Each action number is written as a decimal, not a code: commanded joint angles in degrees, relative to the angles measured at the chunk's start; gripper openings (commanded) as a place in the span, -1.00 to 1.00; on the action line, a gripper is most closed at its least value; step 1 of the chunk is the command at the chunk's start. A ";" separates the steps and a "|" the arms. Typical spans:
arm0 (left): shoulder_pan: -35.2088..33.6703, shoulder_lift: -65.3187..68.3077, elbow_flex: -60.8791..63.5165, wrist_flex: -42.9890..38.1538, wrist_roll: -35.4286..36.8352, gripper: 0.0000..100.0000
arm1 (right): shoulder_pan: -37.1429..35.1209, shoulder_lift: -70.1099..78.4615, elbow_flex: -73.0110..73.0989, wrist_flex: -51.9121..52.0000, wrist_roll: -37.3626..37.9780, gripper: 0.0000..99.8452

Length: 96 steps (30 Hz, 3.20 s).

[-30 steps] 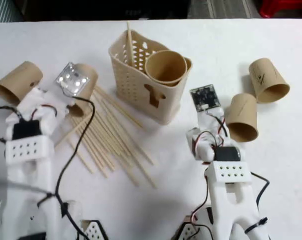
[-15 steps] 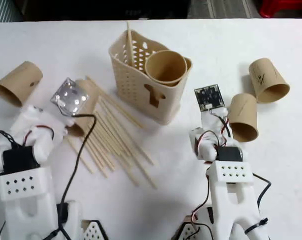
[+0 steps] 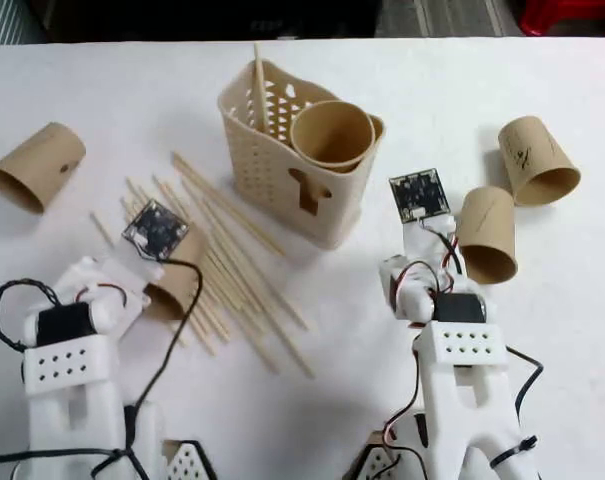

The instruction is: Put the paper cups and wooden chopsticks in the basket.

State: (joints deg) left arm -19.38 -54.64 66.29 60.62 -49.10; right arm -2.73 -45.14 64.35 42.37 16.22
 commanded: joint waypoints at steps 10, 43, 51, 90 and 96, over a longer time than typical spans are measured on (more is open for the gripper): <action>1.01 -1.63 0.79 -8.18 9.23 -0.73 | 0.40 0.40 -0.26 -1.80 0.44 -0.51; -7.43 -1.71 6.24 -22.51 17.49 -0.96 | 0.40 0.40 -0.26 -1.80 0.70 -0.51; -9.98 -1.71 7.03 -22.33 12.13 -0.95 | 0.40 0.40 -0.26 -1.80 0.70 -0.51; 15.78 -1.71 -1.49 -5.45 -12.92 -0.50 | 0.40 0.40 -0.26 -1.80 0.70 -0.51; 19.74 -1.71 -1.41 -8.62 -4.57 -0.50 | 0.31 0.40 -0.26 -1.80 0.70 -0.51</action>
State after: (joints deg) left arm -2.15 -55.16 67.25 55.52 -58.86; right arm -2.73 -44.79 64.44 41.41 16.22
